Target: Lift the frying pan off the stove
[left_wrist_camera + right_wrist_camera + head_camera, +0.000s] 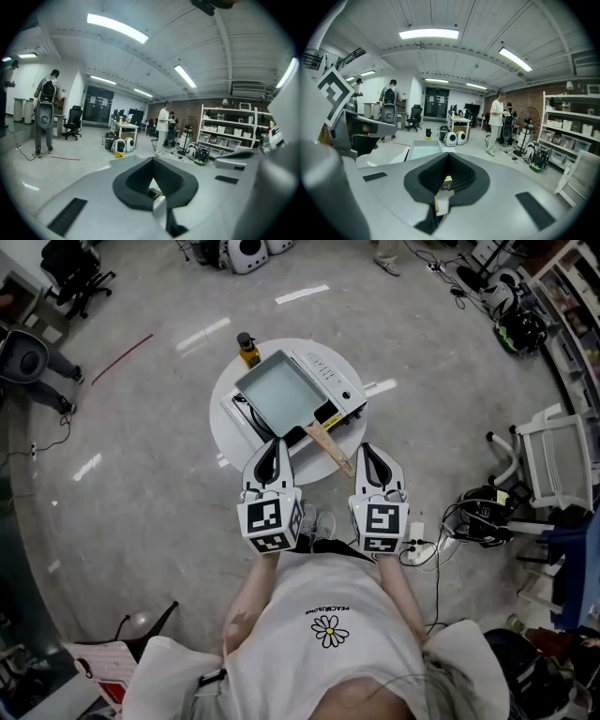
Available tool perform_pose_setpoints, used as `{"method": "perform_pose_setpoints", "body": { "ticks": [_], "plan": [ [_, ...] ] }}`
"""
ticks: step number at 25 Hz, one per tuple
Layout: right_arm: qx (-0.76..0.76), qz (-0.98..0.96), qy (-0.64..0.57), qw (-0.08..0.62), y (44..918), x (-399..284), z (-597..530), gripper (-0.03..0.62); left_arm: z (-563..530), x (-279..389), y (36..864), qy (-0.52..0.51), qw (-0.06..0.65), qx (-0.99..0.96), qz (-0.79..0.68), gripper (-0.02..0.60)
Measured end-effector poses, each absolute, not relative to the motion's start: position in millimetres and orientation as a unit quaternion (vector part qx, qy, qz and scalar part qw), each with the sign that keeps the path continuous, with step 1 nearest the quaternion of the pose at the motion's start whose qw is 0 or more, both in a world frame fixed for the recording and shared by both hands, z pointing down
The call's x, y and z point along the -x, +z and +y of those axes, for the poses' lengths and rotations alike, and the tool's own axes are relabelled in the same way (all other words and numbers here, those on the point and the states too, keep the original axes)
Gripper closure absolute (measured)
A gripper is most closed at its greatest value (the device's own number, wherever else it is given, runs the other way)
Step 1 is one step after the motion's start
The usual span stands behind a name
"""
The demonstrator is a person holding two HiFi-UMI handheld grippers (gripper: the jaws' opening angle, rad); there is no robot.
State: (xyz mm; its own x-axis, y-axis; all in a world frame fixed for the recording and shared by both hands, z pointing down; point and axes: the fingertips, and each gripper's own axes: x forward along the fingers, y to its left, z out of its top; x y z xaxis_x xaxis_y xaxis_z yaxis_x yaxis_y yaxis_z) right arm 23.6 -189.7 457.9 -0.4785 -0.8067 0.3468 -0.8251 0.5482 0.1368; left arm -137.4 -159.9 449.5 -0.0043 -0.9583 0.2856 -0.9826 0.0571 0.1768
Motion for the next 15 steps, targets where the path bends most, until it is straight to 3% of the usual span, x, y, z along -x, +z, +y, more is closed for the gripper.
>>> {"method": "perform_pose_setpoints", "body": {
  "ticks": [8,15],
  "plan": [
    [-0.467,-0.865,0.022,0.183,453,-21,-188,0.591,-162,149,436,-0.001,0.181,-0.675,-0.715,0.571],
    [-0.475,-0.861,0.021,0.18,452,-28,-184,0.591,-173,147,443,-0.041,0.242,-0.685,-0.687,0.418]
  ]
}}
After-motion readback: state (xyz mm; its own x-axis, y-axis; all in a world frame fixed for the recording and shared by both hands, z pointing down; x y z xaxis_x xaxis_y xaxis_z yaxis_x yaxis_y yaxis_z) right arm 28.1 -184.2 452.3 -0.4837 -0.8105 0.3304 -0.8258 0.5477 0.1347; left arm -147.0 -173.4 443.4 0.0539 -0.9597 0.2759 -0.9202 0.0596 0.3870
